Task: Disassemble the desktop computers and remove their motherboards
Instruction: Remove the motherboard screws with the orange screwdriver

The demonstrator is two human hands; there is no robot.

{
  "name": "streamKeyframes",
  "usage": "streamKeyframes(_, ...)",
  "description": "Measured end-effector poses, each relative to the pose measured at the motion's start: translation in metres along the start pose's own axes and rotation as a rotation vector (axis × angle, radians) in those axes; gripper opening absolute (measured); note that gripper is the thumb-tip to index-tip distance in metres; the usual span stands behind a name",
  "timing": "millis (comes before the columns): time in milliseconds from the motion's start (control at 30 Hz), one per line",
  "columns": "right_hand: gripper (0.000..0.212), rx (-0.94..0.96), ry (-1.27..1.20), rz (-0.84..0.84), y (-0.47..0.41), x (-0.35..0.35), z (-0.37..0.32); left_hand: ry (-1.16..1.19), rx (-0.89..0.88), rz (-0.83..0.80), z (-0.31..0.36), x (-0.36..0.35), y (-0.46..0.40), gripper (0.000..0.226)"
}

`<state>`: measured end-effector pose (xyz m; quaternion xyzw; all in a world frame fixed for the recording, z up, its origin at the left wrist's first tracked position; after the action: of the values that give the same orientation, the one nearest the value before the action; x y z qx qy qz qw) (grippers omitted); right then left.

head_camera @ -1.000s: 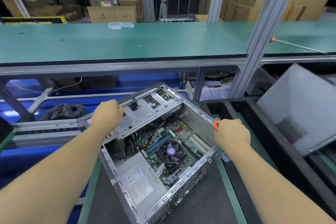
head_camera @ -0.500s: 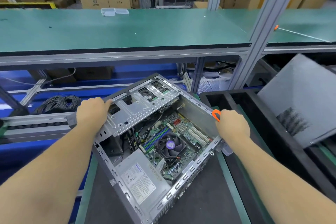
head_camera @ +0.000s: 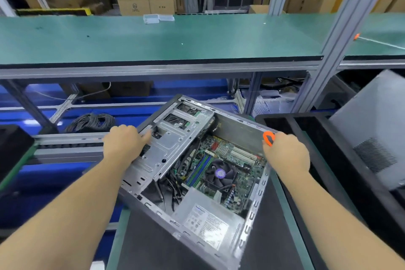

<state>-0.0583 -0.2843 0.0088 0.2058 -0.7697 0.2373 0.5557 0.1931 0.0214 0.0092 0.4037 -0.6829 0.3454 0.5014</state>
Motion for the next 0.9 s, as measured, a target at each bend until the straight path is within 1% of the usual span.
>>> streamKeyframes(100,0.036,-0.045,-0.054,0.005,0.043,-0.002,0.003,0.199,0.064,0.107,0.005,-0.008,-0.001,0.061)
streamKeyframes(200,0.034,-0.061,-0.101,-0.027,0.074,-0.01,-0.002,0.218,0.097,0.161,0.006,-0.014,-0.001,0.061)
streamKeyframes(300,0.03,-0.096,-0.135,-0.046,0.08,-0.016,-0.003,0.19,0.088,0.183,0.005,-0.014,-0.001,0.06)
streamKeyframes(367,0.029,-0.111,-0.169,-0.026,0.076,-0.018,-0.003,0.188,0.106,0.157,0.006,-0.012,0.0,0.06)
streamKeyframes(433,0.028,-0.105,-0.203,-0.013,0.07,-0.018,-0.004,0.241,0.153,0.127,0.005,-0.011,0.003,0.06)
streamKeyframes(500,0.028,-0.068,-0.211,0.002,0.061,-0.017,-0.001,0.307,0.207,0.099,0.004,-0.011,0.011,0.057)
streamKeyframes(600,0.028,-0.01,-0.211,-0.013,0.038,-0.015,0.01,0.292,0.235,0.069,0.003,-0.012,0.028,0.049)
streamKeyframes(700,0.033,0.056,-0.199,-0.056,0.008,-0.011,0.023,0.219,0.246,0.032,0.004,-0.009,0.043,0.056)
streamKeyframes(800,0.035,0.113,-0.185,-0.102,-0.018,-0.001,0.028,0.32,0.244,-0.005,0.013,-0.006,0.049,0.061)
streamKeyframes(900,0.04,0.093,-0.124,-0.042,-0.014,0.0,0.025,0.382,0.244,0.0,0.025,0.0,0.046,0.063)
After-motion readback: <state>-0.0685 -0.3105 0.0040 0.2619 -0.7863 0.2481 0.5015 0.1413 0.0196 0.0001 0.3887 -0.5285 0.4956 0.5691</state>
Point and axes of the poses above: each hand's wrist, its own y-axis away from the middle knuckle, its own x-axis out of the back of the hand, z = x × y, the point moved 1 cm from there along -y, towards the middle knuckle, and after that the axes turned 6 degrees about -y, right-handed, at the moved point
